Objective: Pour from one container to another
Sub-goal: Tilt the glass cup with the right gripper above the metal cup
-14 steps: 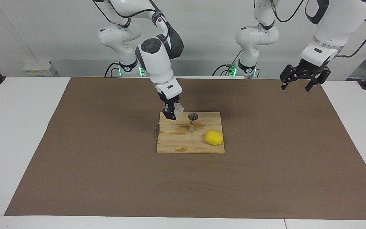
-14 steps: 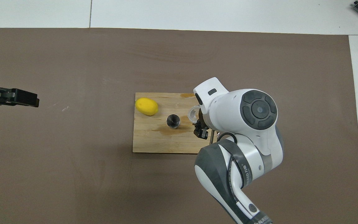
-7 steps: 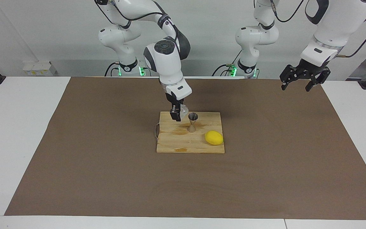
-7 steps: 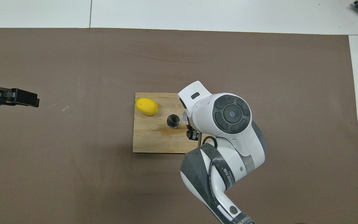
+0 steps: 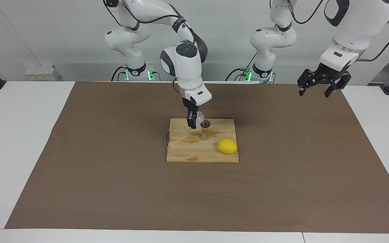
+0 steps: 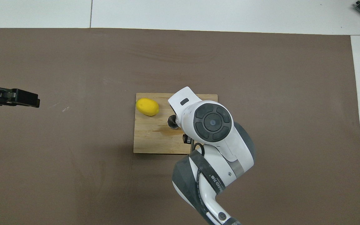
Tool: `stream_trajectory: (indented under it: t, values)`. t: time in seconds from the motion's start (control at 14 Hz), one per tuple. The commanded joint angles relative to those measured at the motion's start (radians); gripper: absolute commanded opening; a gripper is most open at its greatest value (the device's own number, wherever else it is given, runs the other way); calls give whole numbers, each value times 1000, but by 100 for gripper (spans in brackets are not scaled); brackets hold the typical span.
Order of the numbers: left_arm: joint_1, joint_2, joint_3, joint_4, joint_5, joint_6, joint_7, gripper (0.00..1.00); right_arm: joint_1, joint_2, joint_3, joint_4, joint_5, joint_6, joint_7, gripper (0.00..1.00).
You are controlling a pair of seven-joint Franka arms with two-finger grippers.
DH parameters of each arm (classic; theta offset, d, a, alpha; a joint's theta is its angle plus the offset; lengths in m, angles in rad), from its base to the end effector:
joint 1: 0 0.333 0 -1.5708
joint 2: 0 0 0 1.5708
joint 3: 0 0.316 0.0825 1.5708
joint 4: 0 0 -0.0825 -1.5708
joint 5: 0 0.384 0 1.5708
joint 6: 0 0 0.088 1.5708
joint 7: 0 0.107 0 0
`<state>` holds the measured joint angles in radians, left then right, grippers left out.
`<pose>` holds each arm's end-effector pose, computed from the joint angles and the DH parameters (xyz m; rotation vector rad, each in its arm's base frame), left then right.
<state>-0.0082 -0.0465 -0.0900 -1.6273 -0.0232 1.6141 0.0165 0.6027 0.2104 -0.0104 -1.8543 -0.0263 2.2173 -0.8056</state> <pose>0.5411 -0.0569 0.6270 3.1158 -0.1779 0.0504 0.5206 0.3497 0.4230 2.3528 2.0071 0.2311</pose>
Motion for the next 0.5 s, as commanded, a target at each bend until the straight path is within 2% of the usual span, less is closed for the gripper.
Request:
stream_trajectory:
  t: [0.0, 0.43]
  values:
    - [-12, 17, 4, 27, 16, -6, -20, 100, 3, 15, -2, 30, -53, -31, 29, 60]
    - [-12, 17, 4, 27, 16, -5, -21, 100, 23, 17, -2, 30, -107, -50, 54, 60]
